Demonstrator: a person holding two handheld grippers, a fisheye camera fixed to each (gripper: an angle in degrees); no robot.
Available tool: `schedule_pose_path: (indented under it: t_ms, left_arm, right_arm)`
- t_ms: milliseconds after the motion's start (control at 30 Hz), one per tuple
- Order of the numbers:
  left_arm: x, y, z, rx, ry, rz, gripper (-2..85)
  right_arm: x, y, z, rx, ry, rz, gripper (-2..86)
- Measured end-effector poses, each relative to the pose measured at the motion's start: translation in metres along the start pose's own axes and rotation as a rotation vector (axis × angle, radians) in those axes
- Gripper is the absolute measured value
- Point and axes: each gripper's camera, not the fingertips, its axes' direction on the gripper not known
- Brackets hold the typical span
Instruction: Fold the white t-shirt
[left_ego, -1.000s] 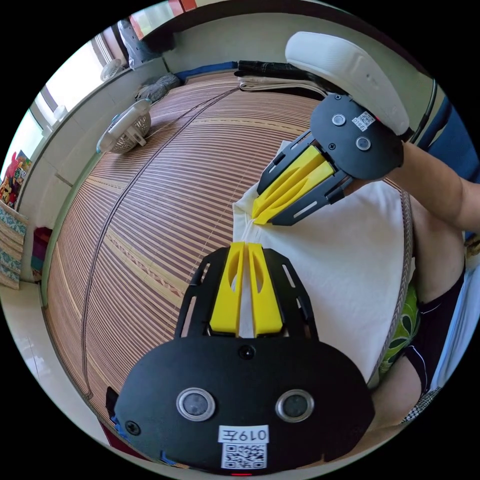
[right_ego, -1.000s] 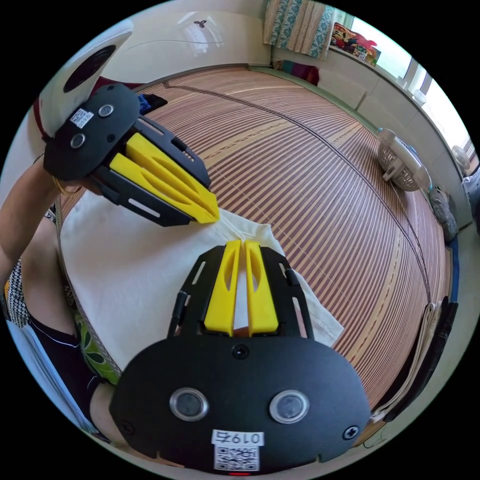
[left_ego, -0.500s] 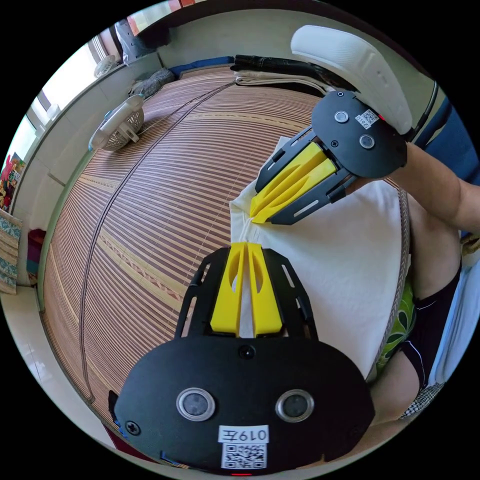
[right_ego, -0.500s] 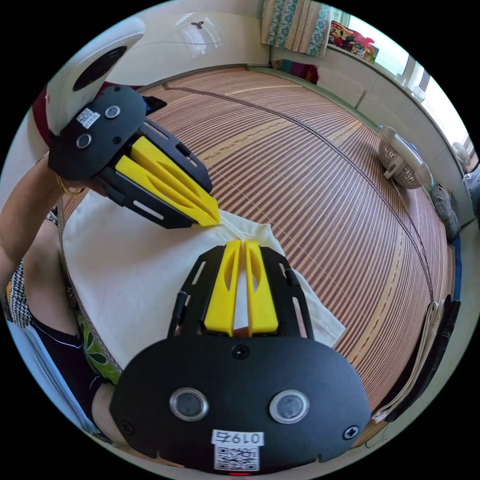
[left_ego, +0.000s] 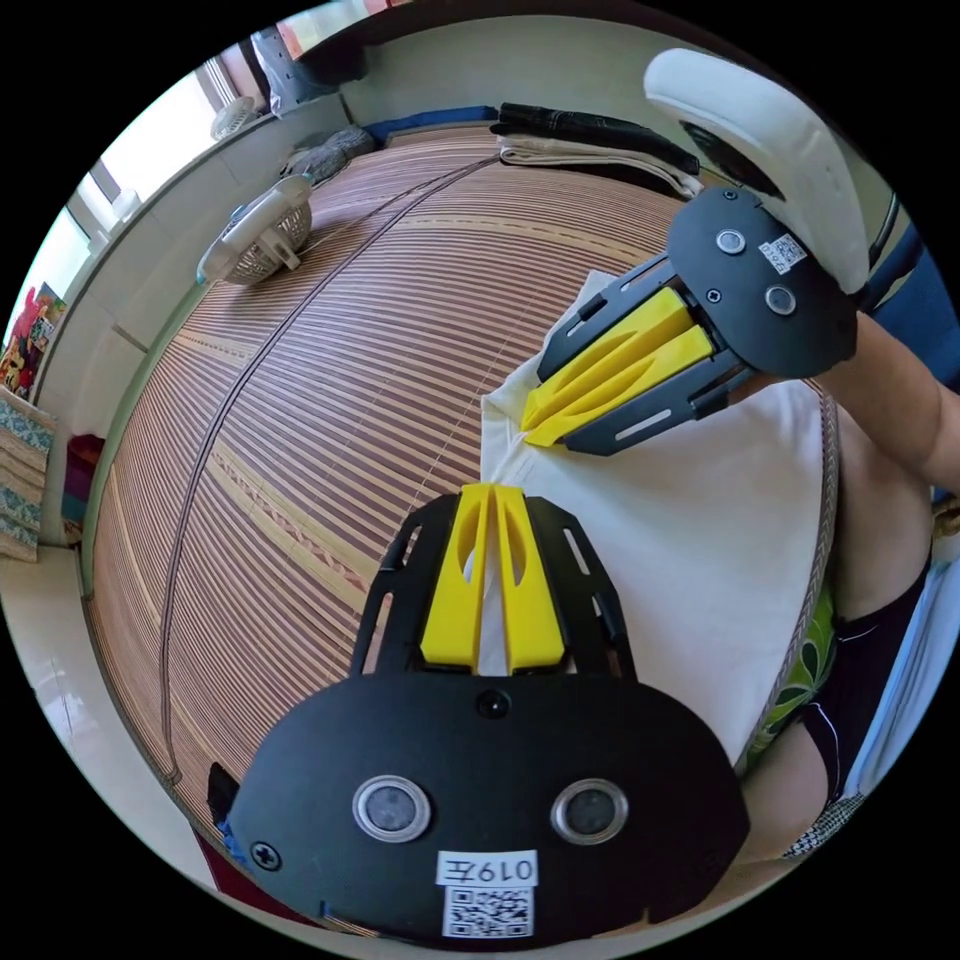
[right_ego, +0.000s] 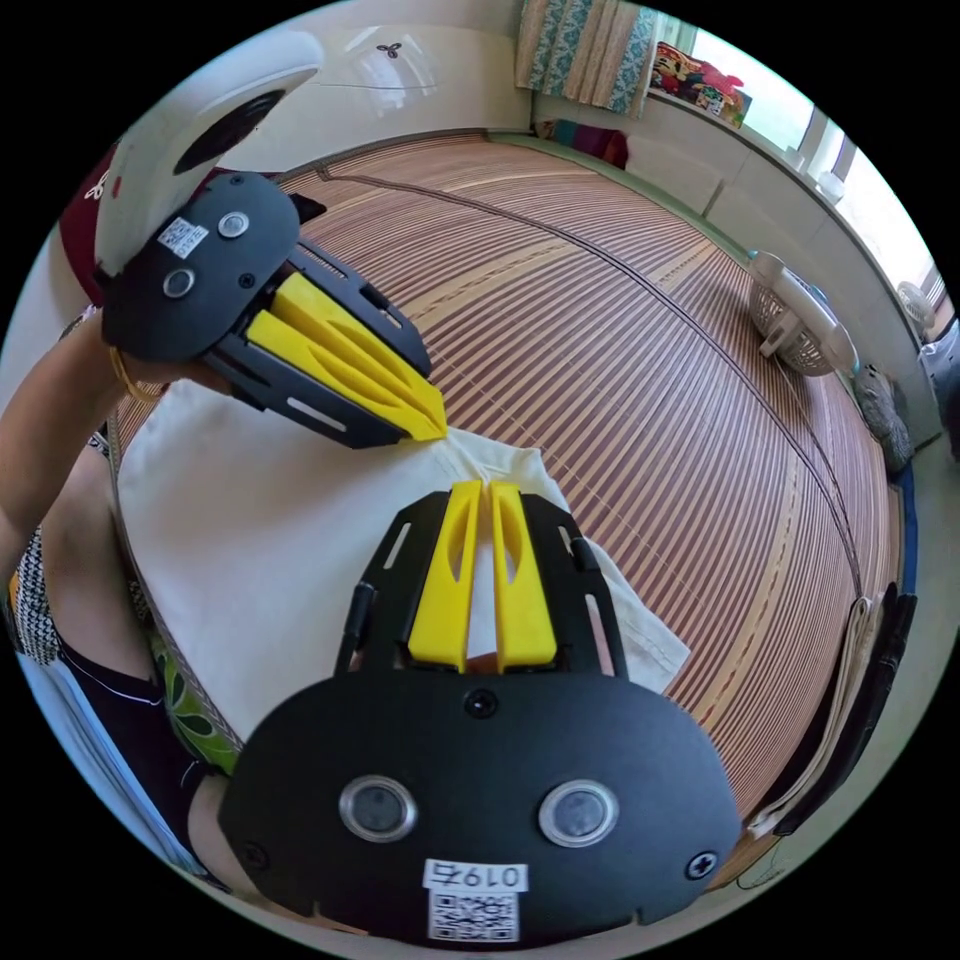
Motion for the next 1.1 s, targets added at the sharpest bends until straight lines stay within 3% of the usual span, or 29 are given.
schedule_pose_path:
  t_ms: [300,500,667,867,1100]
  left_arm:
    - [-0.041,0.068,-0.112,0.164,-0.035,-0.111,1.3]
    - [-0.090,0.197,-0.197,0.260,-0.056,-0.372,1.5]
    - [-0.103,0.301,-0.221,0.161,-0.049,-0.495,1.6]
    - [-0.084,0.337,-0.218,0.031,-0.094,-0.472,1.4]
    - [-0.082,0.357,-0.245,0.023,-0.143,-0.504,1.3]
  right_arm:
    - [-0.001,0.012,-0.003,0.007,0.003,0.001,0.4]
    - [-0.001,0.022,-0.004,0.012,-0.009,0.004,0.4]
    - [-0.002,0.032,-0.004,0.009,-0.018,0.016,0.5]
    - [-0.009,0.048,-0.002,0.019,-0.001,0.025,0.4]
    - [-0.014,0.071,0.000,0.058,-0.001,0.061,0.6]
